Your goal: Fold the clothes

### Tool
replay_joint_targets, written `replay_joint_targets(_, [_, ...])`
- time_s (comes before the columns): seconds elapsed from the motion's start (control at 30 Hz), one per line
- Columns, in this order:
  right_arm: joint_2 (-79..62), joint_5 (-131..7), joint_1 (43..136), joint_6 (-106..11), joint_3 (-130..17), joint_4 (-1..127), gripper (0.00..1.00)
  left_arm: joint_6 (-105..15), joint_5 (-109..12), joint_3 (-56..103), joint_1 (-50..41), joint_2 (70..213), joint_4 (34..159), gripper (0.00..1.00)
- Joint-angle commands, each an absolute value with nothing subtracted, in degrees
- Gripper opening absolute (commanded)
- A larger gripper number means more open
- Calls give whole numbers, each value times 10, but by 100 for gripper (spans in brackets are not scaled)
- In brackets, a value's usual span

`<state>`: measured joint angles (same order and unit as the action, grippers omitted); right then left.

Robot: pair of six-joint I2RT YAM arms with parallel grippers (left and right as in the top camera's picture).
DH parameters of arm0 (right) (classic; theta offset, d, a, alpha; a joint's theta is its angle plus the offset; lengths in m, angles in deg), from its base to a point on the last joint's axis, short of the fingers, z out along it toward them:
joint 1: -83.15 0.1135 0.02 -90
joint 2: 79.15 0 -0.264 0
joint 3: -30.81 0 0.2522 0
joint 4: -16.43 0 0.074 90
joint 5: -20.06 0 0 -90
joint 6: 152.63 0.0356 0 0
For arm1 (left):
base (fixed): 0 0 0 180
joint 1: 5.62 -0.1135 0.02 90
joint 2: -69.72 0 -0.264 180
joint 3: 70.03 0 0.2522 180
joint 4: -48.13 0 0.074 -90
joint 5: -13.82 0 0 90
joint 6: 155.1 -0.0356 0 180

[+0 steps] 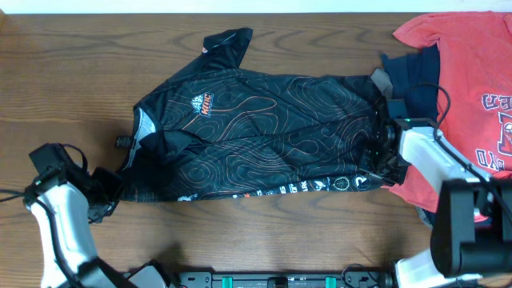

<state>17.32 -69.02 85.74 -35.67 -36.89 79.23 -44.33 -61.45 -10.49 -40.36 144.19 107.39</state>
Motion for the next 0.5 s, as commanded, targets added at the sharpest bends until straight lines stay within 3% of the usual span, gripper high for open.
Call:
replay_joint_targets(0.0, [116,-692,853,-348,-388,788,38,-460,-597,-79,-377,1400,1062,43])
replay_joint_targets(0.03, [101,-700,853,-348,-391,780,54,-460,-597,-72,-363,1388,1054,53])
replay_joint_targets(0.07, [92,-702,853,-350,-392,772,83,-463,-597,-67,-350,1382,1049,57])
replay_joint_targets(0.1, [81,-701,853,-355,-392,760,98,-474,-597,-59,-334,1379,1045,59])
replay_joint_targets(0.37, [21,-691,853,-370,-392,720,99,-558,-597,36,-190,1413,1043,79])
replay_joint_targets(0.47, [17,-690,853,-370,-392,724,99,-577,-598,94,-150,1457,1049,79])
